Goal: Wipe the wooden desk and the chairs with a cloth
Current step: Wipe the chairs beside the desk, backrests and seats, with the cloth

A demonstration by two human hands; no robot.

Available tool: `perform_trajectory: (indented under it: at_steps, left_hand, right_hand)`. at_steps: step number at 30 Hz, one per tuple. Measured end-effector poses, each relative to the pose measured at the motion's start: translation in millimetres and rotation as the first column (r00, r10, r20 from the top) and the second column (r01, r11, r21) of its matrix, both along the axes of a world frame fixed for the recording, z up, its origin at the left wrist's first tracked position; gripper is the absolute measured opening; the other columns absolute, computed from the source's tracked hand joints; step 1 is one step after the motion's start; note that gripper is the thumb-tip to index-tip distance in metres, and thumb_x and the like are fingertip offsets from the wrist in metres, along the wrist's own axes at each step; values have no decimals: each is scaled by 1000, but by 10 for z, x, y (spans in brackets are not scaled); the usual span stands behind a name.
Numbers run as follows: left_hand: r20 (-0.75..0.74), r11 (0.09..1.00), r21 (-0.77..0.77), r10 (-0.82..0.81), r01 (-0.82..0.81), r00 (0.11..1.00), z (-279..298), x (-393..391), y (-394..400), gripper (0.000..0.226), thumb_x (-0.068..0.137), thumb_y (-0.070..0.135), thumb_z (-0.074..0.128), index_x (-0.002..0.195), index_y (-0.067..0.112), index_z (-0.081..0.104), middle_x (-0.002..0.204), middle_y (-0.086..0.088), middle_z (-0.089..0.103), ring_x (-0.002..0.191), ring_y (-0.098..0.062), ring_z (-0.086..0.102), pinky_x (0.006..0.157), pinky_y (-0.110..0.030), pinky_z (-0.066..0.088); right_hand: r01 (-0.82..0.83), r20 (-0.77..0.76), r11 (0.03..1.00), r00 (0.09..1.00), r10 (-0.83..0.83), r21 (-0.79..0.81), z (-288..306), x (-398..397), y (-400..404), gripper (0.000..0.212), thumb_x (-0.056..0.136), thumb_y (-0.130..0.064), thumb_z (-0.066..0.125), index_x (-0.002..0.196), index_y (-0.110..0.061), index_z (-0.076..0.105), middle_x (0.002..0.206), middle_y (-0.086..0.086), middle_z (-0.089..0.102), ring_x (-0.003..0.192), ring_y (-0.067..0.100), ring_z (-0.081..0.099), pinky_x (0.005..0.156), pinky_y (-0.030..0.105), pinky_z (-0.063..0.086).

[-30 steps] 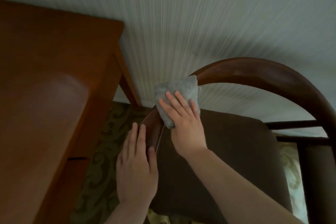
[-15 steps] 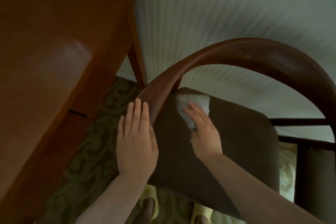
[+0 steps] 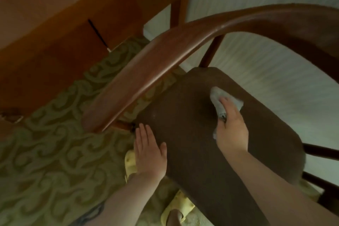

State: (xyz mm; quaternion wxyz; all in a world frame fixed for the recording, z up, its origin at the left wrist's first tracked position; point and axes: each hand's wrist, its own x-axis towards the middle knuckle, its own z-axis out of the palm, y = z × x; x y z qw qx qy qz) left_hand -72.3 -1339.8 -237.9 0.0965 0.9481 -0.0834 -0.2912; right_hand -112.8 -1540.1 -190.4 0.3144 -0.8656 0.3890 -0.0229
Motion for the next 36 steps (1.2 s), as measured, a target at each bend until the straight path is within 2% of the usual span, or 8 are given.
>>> perform_trajectory:
  at_steps: [6, 12, 17, 20, 24, 28, 31, 36]
  left_hand:
    - [-7, 997, -40, 66, -67, 998, -366, 42, 100, 97, 95, 56, 41, 146, 12, -29, 156, -5, -31, 145, -21, -22, 118, -34, -7]
    - [142, 972, -203, 148, -118, 979, -632, -156, 43, 96, 91, 68, 21, 142, 9, -35, 150, -7, -38, 142, -21, -28, 118, -33, -12]
    - [97, 953, -237, 218, -190, 971, -799, -373, 61, 107, 92, 44, 49, 136, 19, -45, 145, 1, -49, 138, -17, -37, 114, -31, -20]
    - [174, 954, -227, 237, -195, 956, -742, -369, 41, 89, 93, 56, 28, 149, 9, -22, 156, -11, -27, 146, -23, -19, 118, -34, -7]
    - [195, 969, -199, 189, -150, 962, -678, -266, 18, 86, 93, 59, 24, 152, 5, -9, 160, -14, -10, 148, -25, -10, 117, -39, -4]
    - [184, 993, -116, 47, -26, 982, -698, -179, -20, 81, 88, 45, 32, 150, -5, 15, 157, -24, 13, 146, -36, 10, 115, -46, 6]
    - [167, 986, -32, -158, 165, 973, -732, -165, -15, 76, 86, 44, 39, 147, -2, 31, 155, -27, 20, 145, -44, 12, 114, -52, 5]
    - [271, 985, -137, -60, 100, 961, -580, 66, -209, 82, 90, 52, 30, 153, 5, 7, 161, -15, 2, 147, -27, -3, 116, -41, -4]
  right_hand:
    - [-567, -317, 813, 801, 507, -132, -777, 206, 168, 72, 93, -21, 58, 151, -43, 20, 163, -1, -5, 148, 22, -14, 118, 51, -7]
    - [146, -56, 983, 987, -153, -112, -939, 434, 427, 86, 80, 10, 54, 151, -32, 29, 163, 6, 7, 149, 27, 1, 121, 44, 9]
    - [-637, 131, 700, 762, 634, 322, -788, 457, 1444, 65, 87, -10, 58, 138, -47, 43, 158, 3, 26, 148, 20, 16, 119, 37, 19]
    - [-64, 211, 806, 974, -77, 588, -592, 570, 935, 42, 94, -7, 54, 126, -35, 56, 123, -4, 60, 122, 18, 56, 101, 32, 46]
    - [535, 117, 835, 828, -549, 127, -611, 616, 205, 72, 85, 8, 50, 144, -32, 40, 148, -3, 42, 138, 19, 36, 114, 44, 32]
    - [29, 20, 997, 999, -31, 66, -738, 898, 950, 66, 79, 11, 53, 138, -18, 51, 147, 13, 42, 139, 34, 34, 113, 43, 29]
    - [-369, 13, 694, 888, 460, 618, -576, 1123, 1234, 48, 93, 0, 49, 135, -23, 54, 129, 2, 59, 120, 19, 54, 103, 30, 42]
    - [420, 147, 838, 858, -492, 349, -387, 1016, 406, 52, 94, -4, 50, 139, -30, 47, 128, -2, 60, 115, 17, 59, 97, 45, 50]
